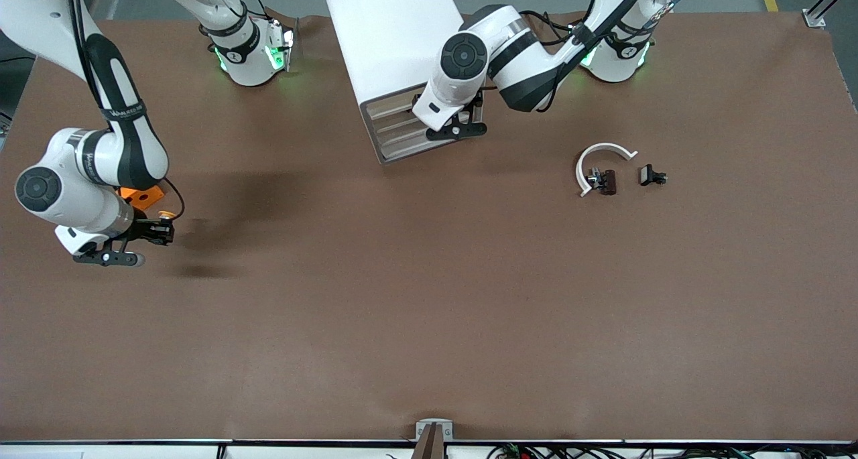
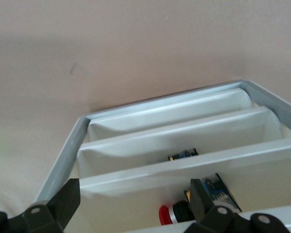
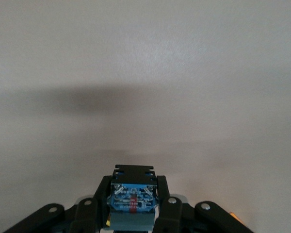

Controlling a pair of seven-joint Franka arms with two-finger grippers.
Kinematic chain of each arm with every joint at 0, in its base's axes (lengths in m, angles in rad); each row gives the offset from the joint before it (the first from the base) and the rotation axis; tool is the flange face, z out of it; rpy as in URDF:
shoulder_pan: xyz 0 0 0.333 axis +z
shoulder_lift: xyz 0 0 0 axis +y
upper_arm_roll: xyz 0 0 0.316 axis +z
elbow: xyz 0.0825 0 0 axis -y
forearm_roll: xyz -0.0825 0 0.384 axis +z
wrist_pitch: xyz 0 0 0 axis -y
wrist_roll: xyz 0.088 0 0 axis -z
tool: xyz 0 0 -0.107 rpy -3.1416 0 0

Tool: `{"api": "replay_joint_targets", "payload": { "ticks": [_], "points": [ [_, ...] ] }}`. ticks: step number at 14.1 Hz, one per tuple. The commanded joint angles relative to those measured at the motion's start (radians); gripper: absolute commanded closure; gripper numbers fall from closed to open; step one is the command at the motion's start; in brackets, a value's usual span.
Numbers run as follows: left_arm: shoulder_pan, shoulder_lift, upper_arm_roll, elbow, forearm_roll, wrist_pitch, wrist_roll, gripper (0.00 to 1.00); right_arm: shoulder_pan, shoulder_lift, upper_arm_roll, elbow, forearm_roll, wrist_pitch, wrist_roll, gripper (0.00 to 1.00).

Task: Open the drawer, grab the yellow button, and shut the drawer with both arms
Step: 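Push the drawer shut with the left gripper while the right gripper carries the button, then set the button beside the orange block with the right gripper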

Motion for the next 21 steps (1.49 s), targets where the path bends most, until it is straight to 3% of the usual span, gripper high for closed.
{"api": "replay_joint_targets", "payload": {
  "ticks": [1,7,14,15,17,18,21],
  "points": [
    [-0.001,-0.007,-0.025,-0.006,-0.054,0.015,-0.008,0.00,-0.027,0.046,0.022,0.005,-0.018,0.014,-0.003,0.82],
    [0.016,-0.010,-0.016,0.010,-0.054,0.006,-0.008,0.00,-0.027,0.078,0.022,0.005,-0.016,0.044,-0.050,0.82],
    [0.295,-0.008,-0.014,0.079,-0.028,-0.032,-0.005,0.00,-0.042,0.106,0.024,0.007,-0.007,0.088,-0.092,0.80],
    [0.332,-0.008,-0.014,0.094,-0.011,-0.040,-0.004,0.00,-0.042,0.106,0.026,0.008,-0.007,0.088,-0.090,0.71],
    [0.408,-0.007,-0.013,0.119,0.035,-0.048,-0.002,0.00,-0.040,0.106,0.026,0.010,-0.007,0.083,-0.084,0.05],
    [0.450,-0.005,-0.014,0.125,0.058,-0.048,0.001,0.00,-0.037,0.103,0.026,0.010,-0.007,0.077,-0.084,0.00],
    [0.569,-0.007,-0.014,0.135,0.147,-0.049,0.015,0.00,-0.028,0.047,0.030,0.016,-0.007,0.037,-0.083,0.00]
  ]
}}
